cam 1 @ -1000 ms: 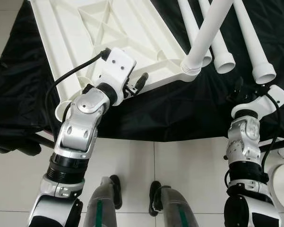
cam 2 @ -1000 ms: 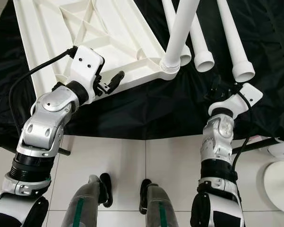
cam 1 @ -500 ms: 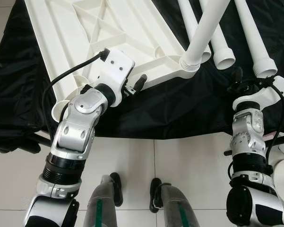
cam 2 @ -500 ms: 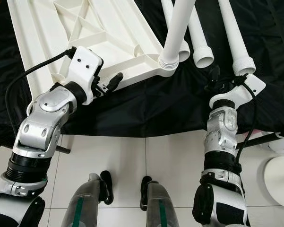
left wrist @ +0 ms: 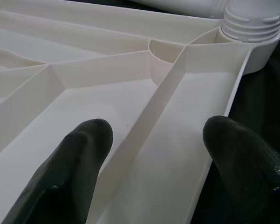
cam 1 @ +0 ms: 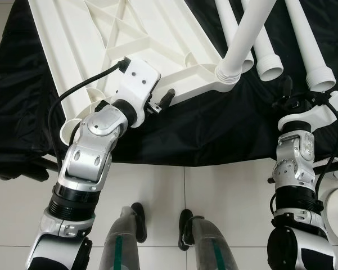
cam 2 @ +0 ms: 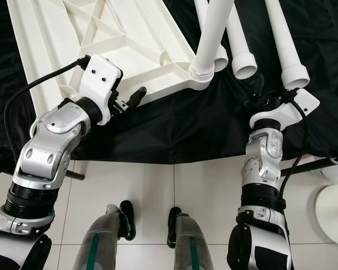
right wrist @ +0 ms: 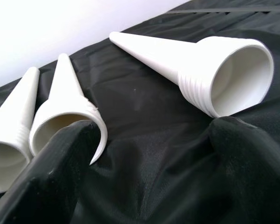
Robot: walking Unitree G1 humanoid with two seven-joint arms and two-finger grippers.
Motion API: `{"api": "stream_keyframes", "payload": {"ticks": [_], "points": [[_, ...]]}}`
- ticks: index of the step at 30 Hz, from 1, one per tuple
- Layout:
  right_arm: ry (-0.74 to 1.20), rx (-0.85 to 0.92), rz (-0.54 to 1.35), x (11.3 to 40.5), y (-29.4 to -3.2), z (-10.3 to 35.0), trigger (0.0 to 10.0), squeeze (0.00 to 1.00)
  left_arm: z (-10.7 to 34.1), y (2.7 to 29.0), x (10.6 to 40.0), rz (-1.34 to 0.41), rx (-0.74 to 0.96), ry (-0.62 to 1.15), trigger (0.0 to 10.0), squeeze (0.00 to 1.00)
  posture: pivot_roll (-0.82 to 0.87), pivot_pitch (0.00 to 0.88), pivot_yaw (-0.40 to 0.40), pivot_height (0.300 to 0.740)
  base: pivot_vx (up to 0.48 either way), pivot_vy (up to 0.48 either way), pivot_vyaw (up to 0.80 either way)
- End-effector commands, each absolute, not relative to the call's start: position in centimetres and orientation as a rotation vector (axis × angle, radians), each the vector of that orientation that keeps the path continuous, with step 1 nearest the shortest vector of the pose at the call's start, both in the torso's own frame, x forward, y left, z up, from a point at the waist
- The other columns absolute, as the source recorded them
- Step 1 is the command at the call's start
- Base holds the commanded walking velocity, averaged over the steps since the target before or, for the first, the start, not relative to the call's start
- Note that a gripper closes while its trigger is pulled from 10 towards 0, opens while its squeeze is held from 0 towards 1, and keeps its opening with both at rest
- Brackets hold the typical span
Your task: Building children table
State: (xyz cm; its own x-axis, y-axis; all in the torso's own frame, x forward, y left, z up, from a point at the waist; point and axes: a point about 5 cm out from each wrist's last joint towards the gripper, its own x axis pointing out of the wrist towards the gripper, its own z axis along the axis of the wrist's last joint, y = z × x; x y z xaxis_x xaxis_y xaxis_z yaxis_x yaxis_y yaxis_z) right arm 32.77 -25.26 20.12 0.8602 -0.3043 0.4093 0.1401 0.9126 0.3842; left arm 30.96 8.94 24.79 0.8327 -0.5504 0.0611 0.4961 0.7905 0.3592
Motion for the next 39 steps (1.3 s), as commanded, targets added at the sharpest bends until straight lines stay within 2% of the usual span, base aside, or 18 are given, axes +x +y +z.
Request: {"api": "stream_keyframes", "payload": {"ticks": [1,12,39], "points": [[-0.495,0.343,-0.255,32.1,-25.5,20.0,10.0,0.0,24.2,8.7,30.6,-0.613,0.336,-0.141,10.0,0.0,0.11,0.305,0.011,0.74,0.0,0.0,0.0],[-0.563,0.327,-0.277,32.0,-26.8,21.9,10.0,0.0,24.2,8.7,30.7,-0.611,0.336,-0.138,10.0,0.0,0.11,0.296,0.012,0.74,0.0,0.0,0.0],[-0.517,0.387,-0.275,34.1,-27.5,21.4,10.0,0.0,24.1,9.2,30.4,-0.601,0.344,-0.127,10.0,0.0,0.13,0.305,0.019,0.74,0.0,0.0,0.0]]}}
